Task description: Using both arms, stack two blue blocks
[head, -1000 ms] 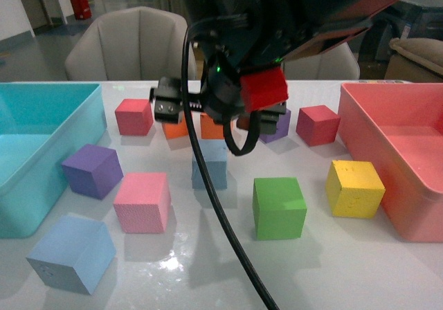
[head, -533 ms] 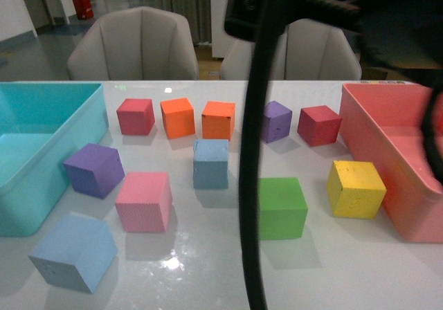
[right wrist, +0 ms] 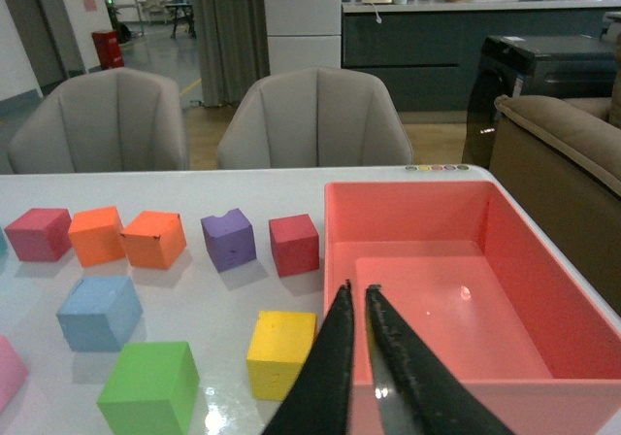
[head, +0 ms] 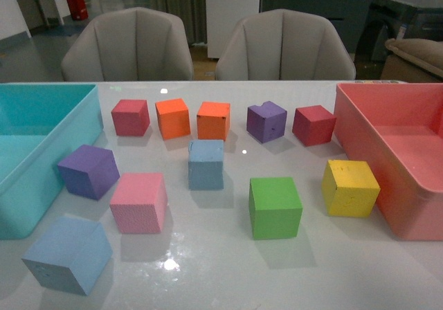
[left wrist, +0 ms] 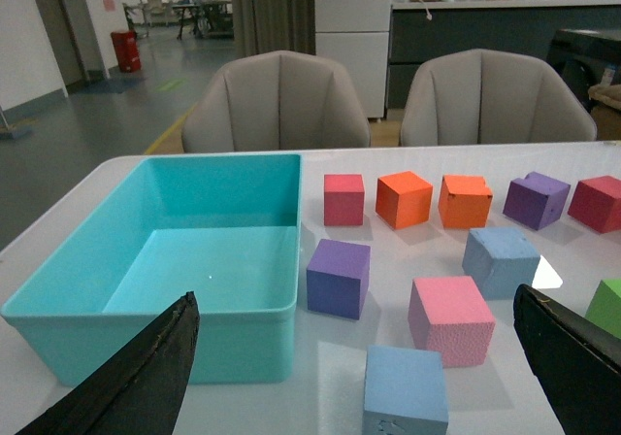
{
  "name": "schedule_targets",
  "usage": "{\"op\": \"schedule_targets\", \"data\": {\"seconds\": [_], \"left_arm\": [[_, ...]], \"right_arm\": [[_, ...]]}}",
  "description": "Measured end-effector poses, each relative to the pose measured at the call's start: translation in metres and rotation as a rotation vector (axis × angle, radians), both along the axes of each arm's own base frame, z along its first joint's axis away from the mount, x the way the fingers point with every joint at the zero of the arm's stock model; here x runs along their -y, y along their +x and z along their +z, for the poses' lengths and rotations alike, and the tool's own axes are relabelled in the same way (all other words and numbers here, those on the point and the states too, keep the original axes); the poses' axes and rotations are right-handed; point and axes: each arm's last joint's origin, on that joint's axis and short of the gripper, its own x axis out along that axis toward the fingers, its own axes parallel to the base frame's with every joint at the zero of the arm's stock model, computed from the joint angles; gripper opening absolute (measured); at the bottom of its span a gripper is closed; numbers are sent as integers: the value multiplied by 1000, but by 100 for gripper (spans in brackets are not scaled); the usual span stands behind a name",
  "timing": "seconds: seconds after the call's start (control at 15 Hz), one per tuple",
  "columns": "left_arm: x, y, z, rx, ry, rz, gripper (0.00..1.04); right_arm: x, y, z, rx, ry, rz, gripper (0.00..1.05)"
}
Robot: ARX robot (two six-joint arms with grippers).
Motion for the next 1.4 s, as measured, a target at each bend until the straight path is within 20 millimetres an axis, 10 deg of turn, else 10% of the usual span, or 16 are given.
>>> {"op": "schedule_targets", "data": {"seconds": [1.4], "left_arm": [[0,0,0,0,0,0,98]], "right_arm": [[16,-49,-32,12,-10,-6,2]]}}
